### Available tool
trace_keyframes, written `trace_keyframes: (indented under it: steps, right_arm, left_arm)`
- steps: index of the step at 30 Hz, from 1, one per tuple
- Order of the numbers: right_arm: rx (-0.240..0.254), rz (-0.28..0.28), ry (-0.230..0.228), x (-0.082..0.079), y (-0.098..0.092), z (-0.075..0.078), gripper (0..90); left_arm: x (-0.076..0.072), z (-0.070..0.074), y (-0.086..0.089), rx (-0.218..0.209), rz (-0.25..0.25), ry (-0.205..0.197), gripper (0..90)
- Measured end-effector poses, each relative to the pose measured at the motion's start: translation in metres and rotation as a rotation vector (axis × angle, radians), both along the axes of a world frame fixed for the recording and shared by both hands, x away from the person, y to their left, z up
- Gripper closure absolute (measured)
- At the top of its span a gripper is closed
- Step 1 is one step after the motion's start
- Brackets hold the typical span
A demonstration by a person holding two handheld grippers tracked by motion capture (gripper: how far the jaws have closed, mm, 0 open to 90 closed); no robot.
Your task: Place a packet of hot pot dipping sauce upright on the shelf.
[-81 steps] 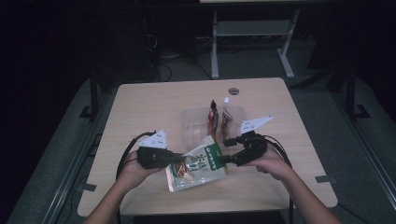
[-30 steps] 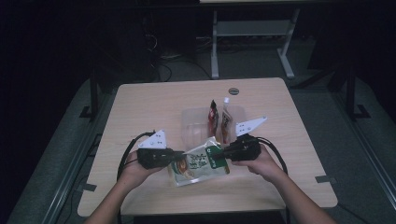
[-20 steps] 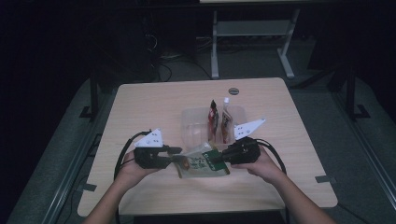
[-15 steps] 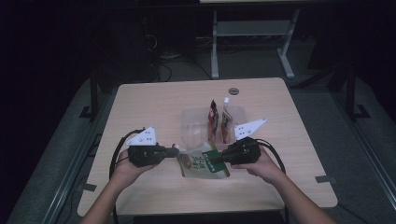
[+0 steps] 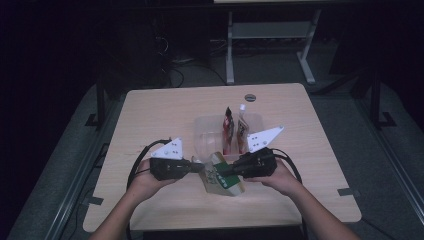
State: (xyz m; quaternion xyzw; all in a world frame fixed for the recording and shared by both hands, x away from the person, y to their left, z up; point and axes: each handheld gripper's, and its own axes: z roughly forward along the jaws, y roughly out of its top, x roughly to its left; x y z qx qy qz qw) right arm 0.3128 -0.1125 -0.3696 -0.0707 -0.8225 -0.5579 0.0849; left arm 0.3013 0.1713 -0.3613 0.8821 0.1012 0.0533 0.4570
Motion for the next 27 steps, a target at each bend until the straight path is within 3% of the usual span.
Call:
trace_keyframes:
  steps: [12, 18, 23, 27]
  right_arm:
    - [0.062, -0.03, -0.053, 0.008, 0.0, 0.028, 90.0]
    - [0.079, -0.063, -0.079, 0.017, -0.002, 0.036, 90.0]
    - [0.089, -0.099, -0.093, 0.027, -0.002, 0.043, 90.0]
    - [0.1, -0.124, -0.097, 0.036, -0.001, 0.046, 90.0]
  left_arm:
    - [0.008, 0.023, -0.014, -0.046, 0.004, -0.038, 89.8]
    - [0.021, 0.029, -0.017, -0.048, 0.06, -0.049, 89.8]
    - [0.035, 0.028, -0.014, -0.068, 0.114, -0.05, 89.8]
    - [0.043, 0.025, -0.012, -0.059, 0.142, -0.049, 89.7]
